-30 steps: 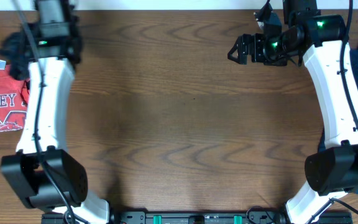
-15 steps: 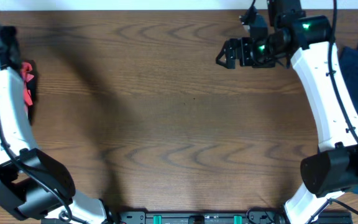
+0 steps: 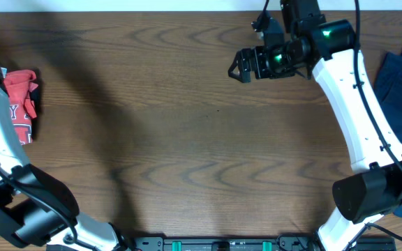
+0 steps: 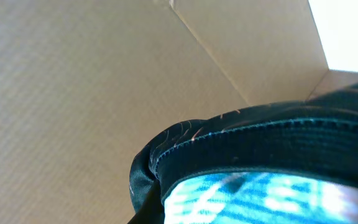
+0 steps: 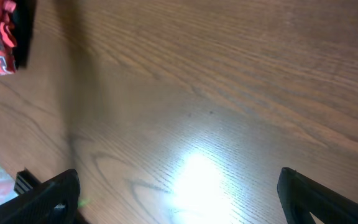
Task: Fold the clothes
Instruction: 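Place the bundle onto the red shirt pile with the left gripper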
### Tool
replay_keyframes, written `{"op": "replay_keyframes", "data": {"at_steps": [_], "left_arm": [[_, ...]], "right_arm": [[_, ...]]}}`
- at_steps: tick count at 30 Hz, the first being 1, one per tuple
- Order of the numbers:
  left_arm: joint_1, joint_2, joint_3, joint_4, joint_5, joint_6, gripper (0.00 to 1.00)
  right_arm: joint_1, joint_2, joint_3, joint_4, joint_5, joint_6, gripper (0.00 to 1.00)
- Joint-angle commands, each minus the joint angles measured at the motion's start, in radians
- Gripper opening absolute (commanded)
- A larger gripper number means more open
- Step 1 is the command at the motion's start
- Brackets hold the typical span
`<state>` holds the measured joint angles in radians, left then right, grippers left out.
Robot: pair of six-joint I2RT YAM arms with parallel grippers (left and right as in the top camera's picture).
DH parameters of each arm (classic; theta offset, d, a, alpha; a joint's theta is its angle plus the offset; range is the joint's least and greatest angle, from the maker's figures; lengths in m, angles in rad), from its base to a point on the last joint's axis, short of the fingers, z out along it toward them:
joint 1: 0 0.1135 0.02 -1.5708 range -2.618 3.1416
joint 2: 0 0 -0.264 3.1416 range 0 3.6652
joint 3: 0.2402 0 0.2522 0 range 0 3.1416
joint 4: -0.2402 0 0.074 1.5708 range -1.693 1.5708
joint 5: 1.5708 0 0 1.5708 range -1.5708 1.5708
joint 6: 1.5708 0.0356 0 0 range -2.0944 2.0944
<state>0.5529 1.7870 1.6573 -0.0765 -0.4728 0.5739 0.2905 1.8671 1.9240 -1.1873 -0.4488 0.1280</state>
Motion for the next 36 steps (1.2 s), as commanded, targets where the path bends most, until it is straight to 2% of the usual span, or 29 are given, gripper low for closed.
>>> {"op": "replay_keyframes", "data": {"at_steps": [1,11,16,20,25,32,36], "left_arm": [[0.038,0.071,0.028,0.012,0.018,0.036,0.06],[0.087,0.171,0.028,0.053,0.021,0.056,0.06],[0.085,0.187,0.028,0.131,0.022,0.121,0.06],[0.085,0.188,0.028,0.221,0.055,0.14,0.06],[0.085,0.205,0.028,0.255,0.132,0.15,0.06],[0.085,0.287,0.028,0.18,0.113,0.155,0.06],[0.084,0.317,0.028,0.075,0.116,0.13,0.06]], "right_arm": [[0.025,-0.025,0.0,0.002,0.0,-0.01,0.99],[0.038,-0.025,0.0,0.002,-0.004,0.014,0.99],[0.038,-0.025,0.0,0.004,-0.004,0.014,0.99],[0.038,-0.025,0.0,0.008,-0.004,0.017,0.99],[0.038,-0.025,0.0,0.019,-0.004,0.029,0.99],[0.038,-0.025,0.0,0.017,-0.028,0.036,0.99],[0.038,-0.025,0.0,0.009,-0.056,0.035,0.99]]}}
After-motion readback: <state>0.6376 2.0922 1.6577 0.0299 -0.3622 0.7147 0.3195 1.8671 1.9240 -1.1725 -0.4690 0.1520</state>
